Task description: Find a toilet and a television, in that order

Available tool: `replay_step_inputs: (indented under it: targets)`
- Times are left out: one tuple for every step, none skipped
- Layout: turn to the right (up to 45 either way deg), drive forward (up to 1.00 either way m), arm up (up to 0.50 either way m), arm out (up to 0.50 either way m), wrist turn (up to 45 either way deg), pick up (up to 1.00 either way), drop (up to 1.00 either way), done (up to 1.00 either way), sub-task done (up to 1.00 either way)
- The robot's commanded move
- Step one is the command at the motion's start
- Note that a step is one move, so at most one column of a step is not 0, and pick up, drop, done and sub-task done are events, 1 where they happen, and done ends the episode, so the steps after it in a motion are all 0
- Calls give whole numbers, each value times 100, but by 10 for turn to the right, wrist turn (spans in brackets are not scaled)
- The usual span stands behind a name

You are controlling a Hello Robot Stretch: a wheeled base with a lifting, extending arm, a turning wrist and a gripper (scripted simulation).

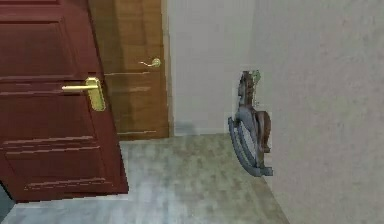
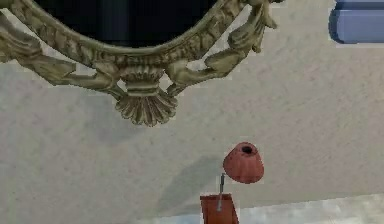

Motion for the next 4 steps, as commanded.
replay_step_inputs:
  targets:
    - [-450,0,0,0,0,0,0,0,0]
    - [-300,0,0,0,0,0,0,0,0]
    - [0,100,0,0,0,0,0,0,0]
    - [-30,0,0,0,0,0,0,0,0]
